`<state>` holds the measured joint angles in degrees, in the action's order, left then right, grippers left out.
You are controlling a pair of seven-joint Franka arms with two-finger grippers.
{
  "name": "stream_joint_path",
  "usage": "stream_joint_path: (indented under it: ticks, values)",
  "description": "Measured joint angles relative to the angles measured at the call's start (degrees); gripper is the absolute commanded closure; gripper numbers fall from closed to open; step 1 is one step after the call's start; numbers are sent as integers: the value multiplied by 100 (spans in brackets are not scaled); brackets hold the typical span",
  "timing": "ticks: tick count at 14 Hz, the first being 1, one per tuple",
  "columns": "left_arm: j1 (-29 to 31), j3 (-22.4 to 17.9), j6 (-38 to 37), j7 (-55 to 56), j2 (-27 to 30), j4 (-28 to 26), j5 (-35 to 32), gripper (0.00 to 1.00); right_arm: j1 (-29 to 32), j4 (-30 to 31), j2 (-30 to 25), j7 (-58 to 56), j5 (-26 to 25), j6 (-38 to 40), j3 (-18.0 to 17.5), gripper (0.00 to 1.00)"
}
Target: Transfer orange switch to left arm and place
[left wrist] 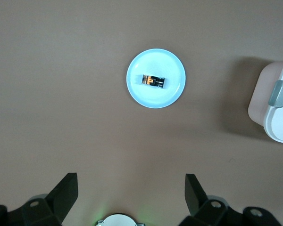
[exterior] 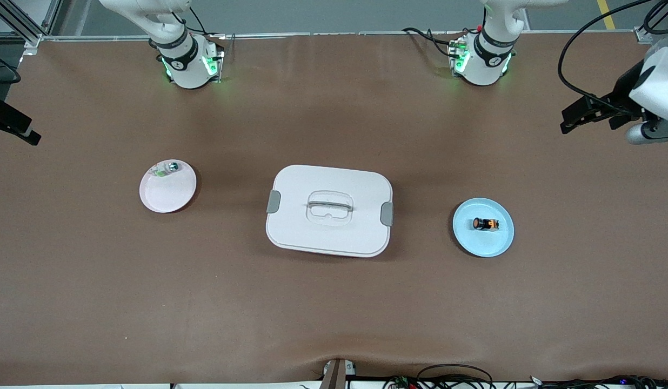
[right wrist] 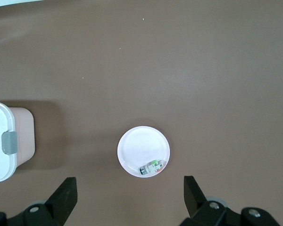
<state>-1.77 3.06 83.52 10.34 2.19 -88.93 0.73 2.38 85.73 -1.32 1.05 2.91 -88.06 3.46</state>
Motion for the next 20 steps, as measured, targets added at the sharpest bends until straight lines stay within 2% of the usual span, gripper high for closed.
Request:
stream_joint_path:
  ticks: [6, 20]
  values:
    - [-45, -34, 90, -1, 539, -474, 3, 0, 0, 0, 6, -6, -6, 4, 0, 0]
    - [-280, 70, 195, 2, 810, -614, 3, 0, 0, 0, 12, -6, -36, 6, 2, 0]
